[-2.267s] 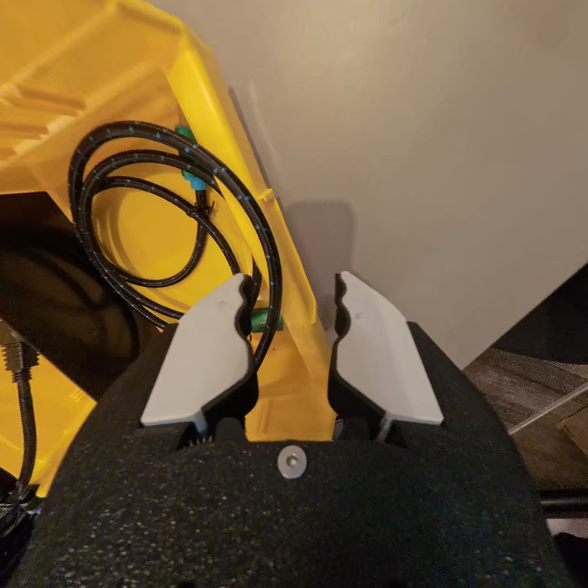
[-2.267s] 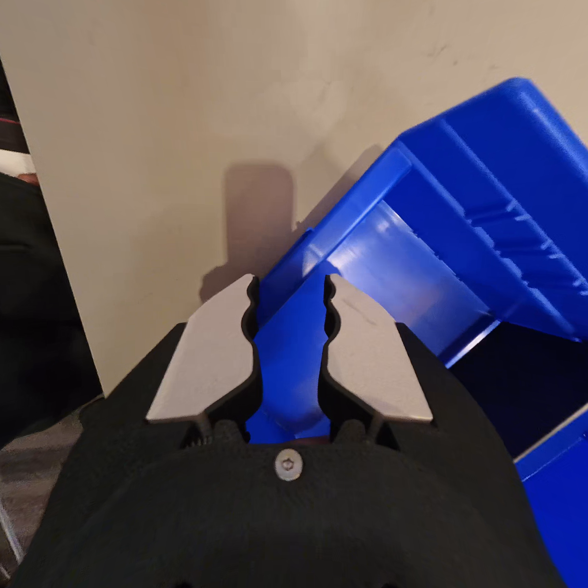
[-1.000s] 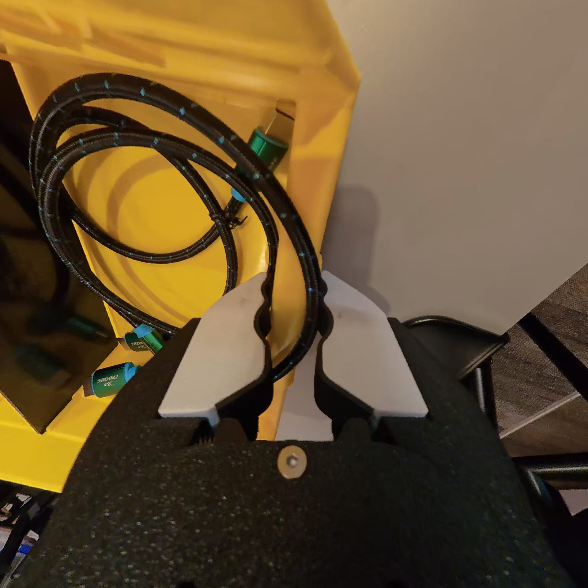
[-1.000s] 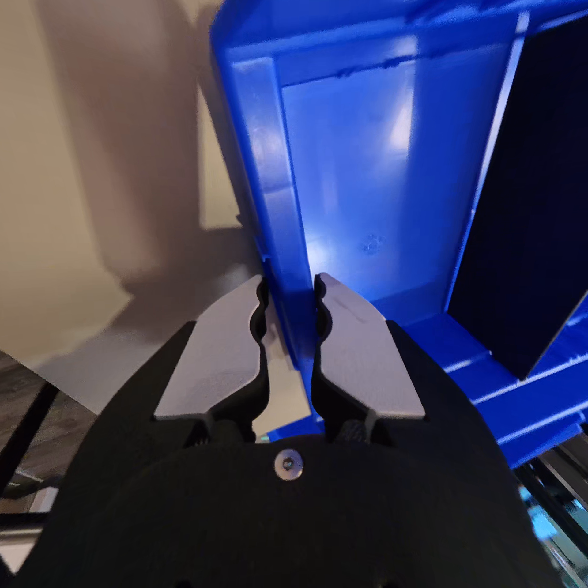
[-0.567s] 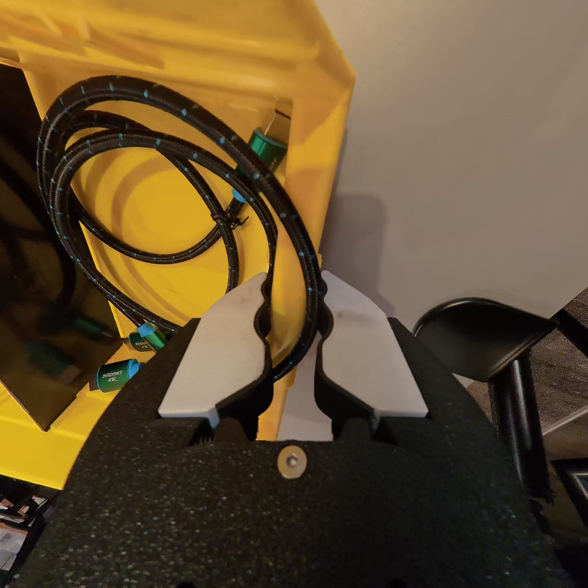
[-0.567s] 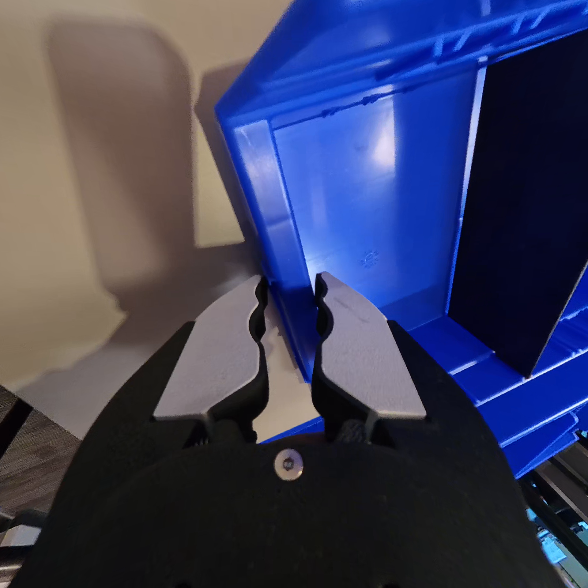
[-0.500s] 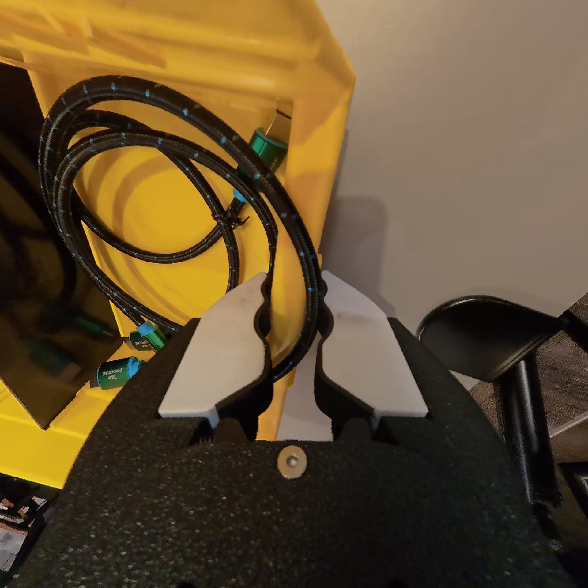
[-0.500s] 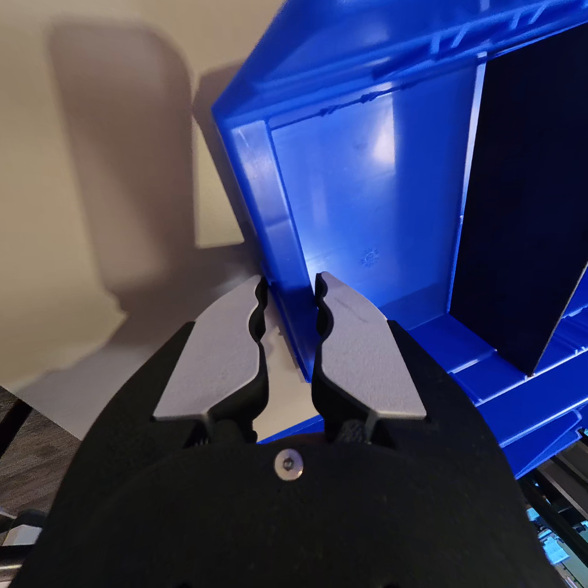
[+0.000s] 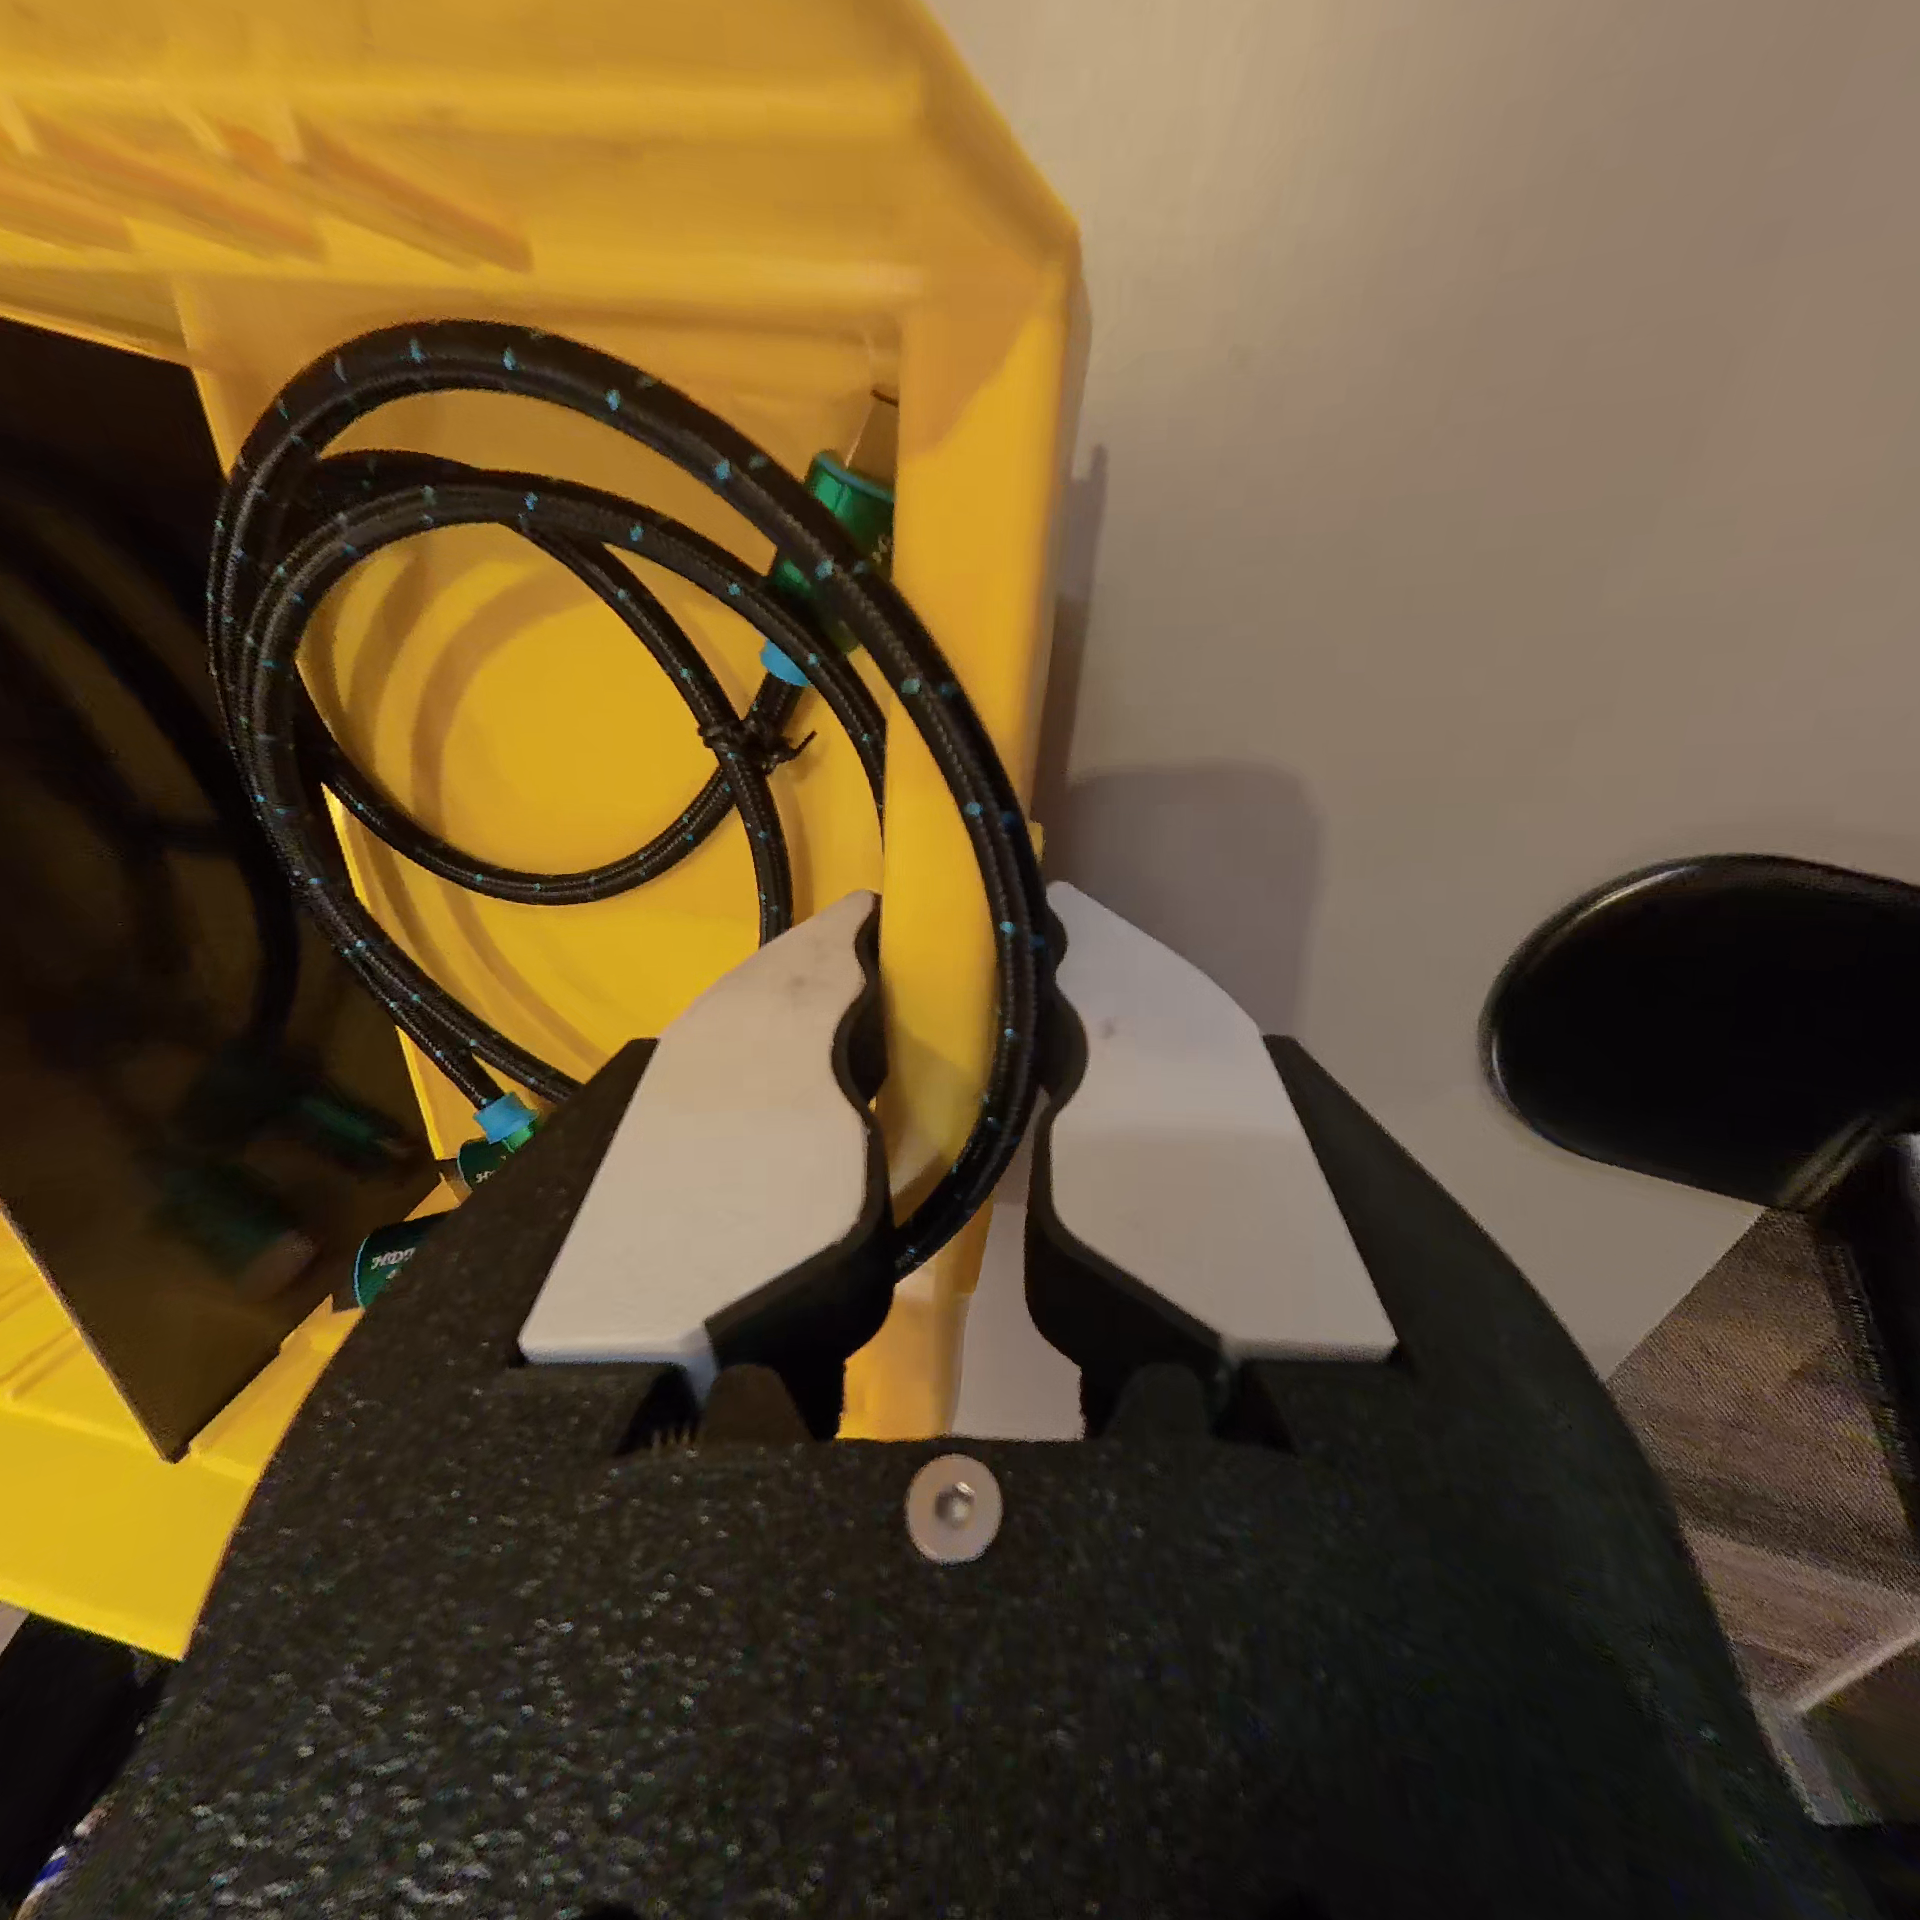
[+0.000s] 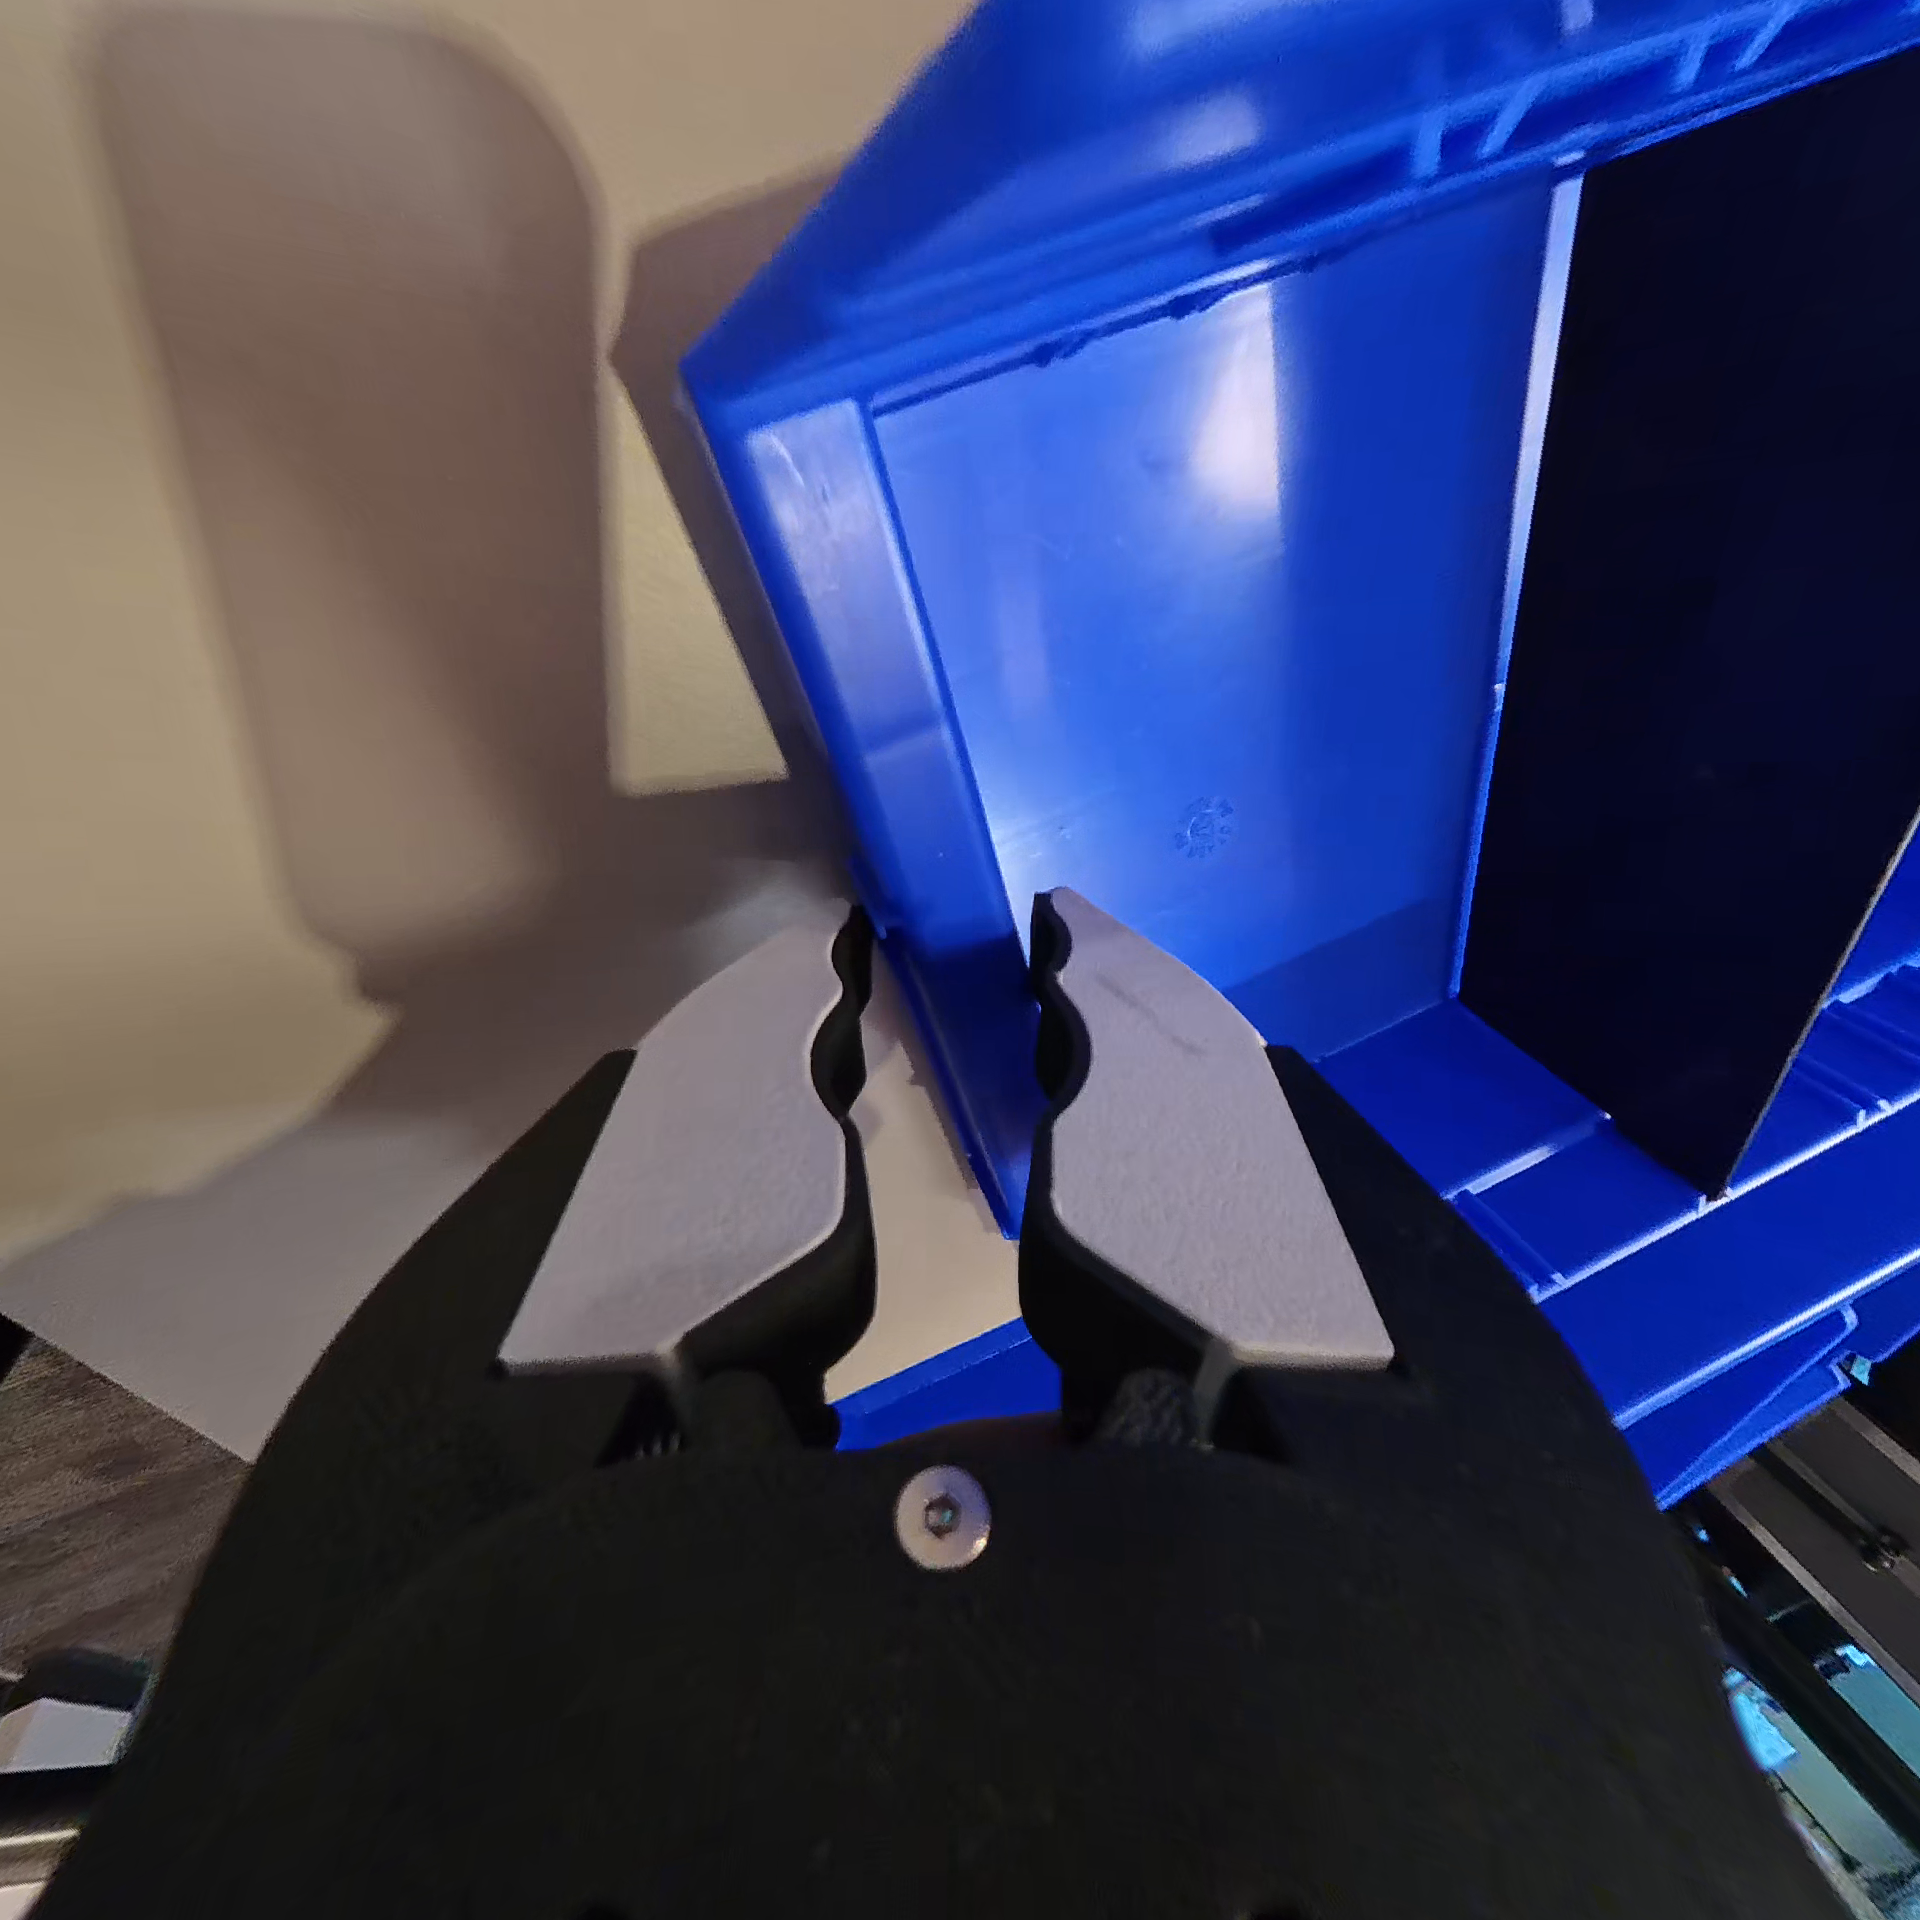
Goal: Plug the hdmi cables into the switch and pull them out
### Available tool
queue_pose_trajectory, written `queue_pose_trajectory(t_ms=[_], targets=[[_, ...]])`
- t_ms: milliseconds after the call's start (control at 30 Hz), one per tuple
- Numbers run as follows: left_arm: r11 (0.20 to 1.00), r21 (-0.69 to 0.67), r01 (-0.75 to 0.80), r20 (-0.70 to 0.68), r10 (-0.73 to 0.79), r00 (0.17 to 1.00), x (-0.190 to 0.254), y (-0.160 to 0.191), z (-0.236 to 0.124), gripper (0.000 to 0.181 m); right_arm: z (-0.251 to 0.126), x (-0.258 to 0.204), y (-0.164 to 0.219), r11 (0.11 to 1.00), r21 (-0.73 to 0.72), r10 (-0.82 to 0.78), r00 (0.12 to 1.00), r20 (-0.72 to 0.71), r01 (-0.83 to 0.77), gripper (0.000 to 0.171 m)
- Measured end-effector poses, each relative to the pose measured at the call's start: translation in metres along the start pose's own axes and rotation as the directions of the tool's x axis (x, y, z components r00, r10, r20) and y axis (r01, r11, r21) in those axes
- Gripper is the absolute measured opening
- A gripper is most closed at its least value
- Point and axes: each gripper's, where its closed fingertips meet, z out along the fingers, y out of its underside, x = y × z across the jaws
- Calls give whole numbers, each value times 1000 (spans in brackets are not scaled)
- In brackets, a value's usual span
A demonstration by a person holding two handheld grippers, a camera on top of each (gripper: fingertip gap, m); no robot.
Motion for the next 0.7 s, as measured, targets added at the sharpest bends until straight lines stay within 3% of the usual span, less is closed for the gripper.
queue_pose_trajectory(t_ms=[300,700], targets=[[1000,15,-2,17,2,1000,-1,1,0,25,0,0,2,997,1,76,997,12,-76,31],[1000,25,1,29,-1,1000,-1,2,0,26,0,-2,6,999,10,32,999,-8,-32,30]])
